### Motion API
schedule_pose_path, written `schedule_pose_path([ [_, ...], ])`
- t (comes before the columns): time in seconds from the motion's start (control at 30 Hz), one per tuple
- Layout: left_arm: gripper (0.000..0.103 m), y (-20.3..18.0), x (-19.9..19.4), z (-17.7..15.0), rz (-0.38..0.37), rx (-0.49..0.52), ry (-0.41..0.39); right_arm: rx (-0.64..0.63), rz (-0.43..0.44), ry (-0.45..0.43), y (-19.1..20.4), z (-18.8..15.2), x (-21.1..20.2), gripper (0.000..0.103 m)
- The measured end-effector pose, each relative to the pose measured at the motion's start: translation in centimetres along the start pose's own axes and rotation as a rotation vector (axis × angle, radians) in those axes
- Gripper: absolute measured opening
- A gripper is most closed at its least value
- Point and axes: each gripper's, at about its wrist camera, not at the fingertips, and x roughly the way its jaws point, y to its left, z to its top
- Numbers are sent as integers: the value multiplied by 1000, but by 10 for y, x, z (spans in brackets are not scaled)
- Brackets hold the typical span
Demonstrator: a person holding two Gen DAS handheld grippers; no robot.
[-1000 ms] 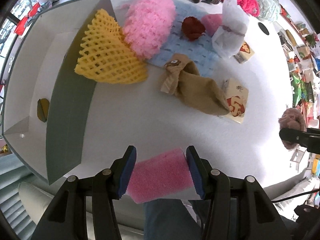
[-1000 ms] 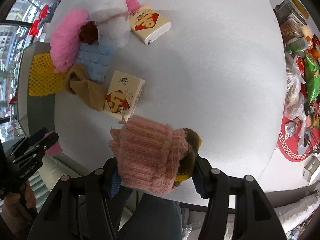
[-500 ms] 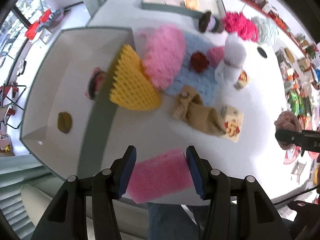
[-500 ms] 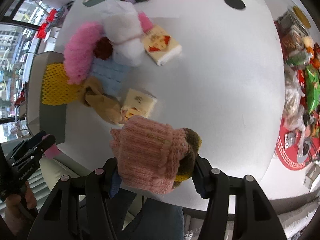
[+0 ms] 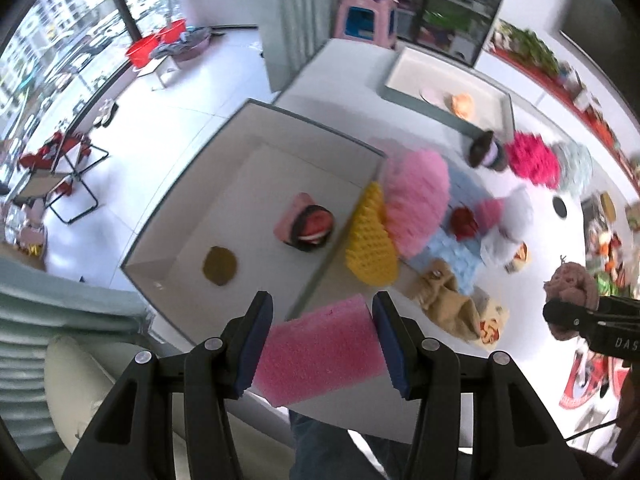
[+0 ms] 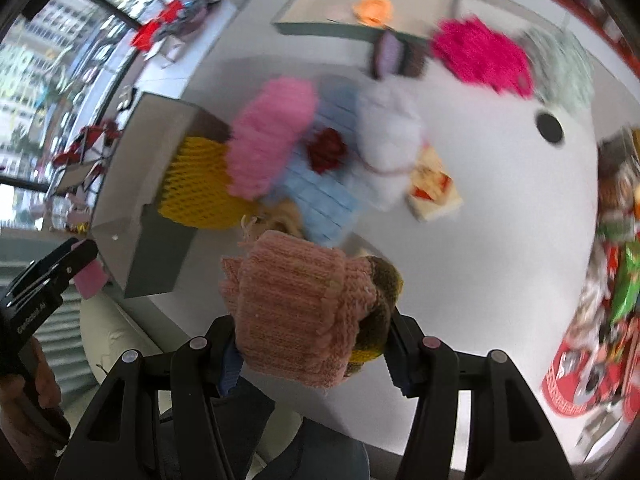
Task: Organize soft objects
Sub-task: 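Carry the pink sponge in the left gripper while the right gripper carries the beanie over the box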
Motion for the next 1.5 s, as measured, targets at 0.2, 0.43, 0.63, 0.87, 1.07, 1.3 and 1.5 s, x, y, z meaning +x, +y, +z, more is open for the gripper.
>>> schedule_pose_path([
  [0.2, 53, 40, -3, 11, -3, -38, -26, -74, 18, -33, 56, 22, -1, 62],
  [0.43, 53, 84, 5, 35, -13, -9, -41, -92, 29, -57, 120, 46, 11, 62],
  [0.63, 53, 115, 25, 53, -51, 41, -23, -73, 30, -62, 171, 66, 29, 62],
  [0.87, 53, 141, 47, 69, -89, 63, -11, -57, -5, -72, 211, 85, 45, 62],
  [1.07, 53, 150, 61, 76, -118, 70, -9, -47, -28, -60, 230, 95, 53, 62],
  [1.3, 53, 154, 71, 81, -148, 66, -11, -61, -67, -27, 242, 104, 66, 62],
  [1.5, 53, 156, 77, 82, -153, 60, -6, -64, -80, -7, 248, 110, 73, 62],
])
